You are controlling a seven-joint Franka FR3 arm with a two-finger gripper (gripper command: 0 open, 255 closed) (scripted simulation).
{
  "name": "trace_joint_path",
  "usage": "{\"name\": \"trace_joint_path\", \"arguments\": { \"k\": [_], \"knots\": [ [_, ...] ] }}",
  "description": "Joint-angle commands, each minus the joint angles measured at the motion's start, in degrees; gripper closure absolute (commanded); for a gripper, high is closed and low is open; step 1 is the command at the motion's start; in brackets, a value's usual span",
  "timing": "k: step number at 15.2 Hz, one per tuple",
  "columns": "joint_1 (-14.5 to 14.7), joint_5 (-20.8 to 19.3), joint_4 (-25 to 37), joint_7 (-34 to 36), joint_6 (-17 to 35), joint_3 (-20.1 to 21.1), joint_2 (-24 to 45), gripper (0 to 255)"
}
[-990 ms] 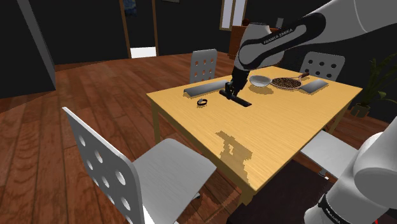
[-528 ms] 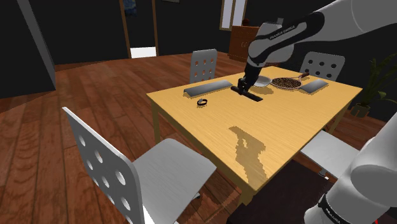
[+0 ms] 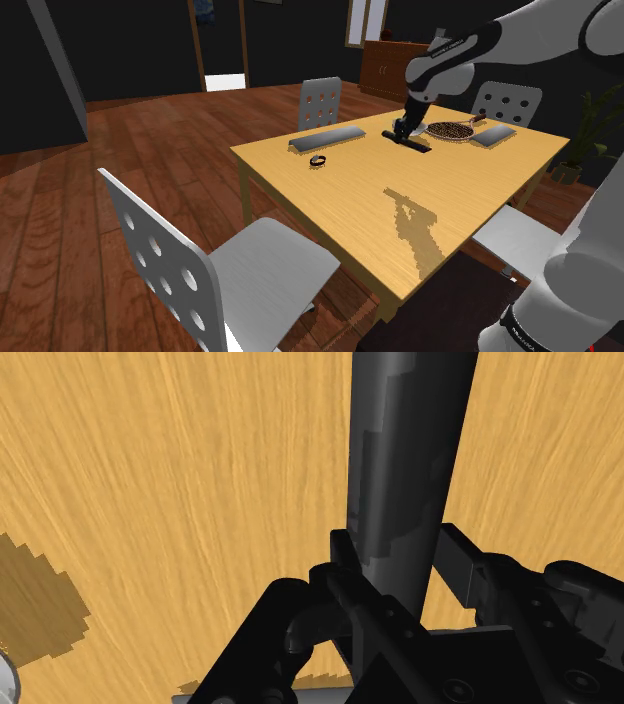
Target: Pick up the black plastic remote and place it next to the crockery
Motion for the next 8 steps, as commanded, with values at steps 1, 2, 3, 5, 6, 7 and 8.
{"name": "trace_joint_path", "arguments": {
  "k": [1,2,3,5,6,7,8],
  "knots": [
    [-1.32,1.56,2.61,-3.16,-0.85,-1.01,2.14,255],
    [-2.11,2.40,4.00,-4.78,-1.34,-1.51,3.26,255],
    [-2.94,3.24,5.46,-6.39,-1.88,-1.96,4.43,255],
    [-4.70,4.96,8.61,-9.51,-3.08,-2.75,6.92,255],
    [-5.65,5.83,10.30,-11.01,-3.75,-3.07,8.23,255],
    [-6.62,6.70,12.08,-12.48,-4.46,-3.38,9.59,255],
    [-7.63,7.56,13.94,-13.90,-5.22,-3.64,11.01,255]
  ]
}}
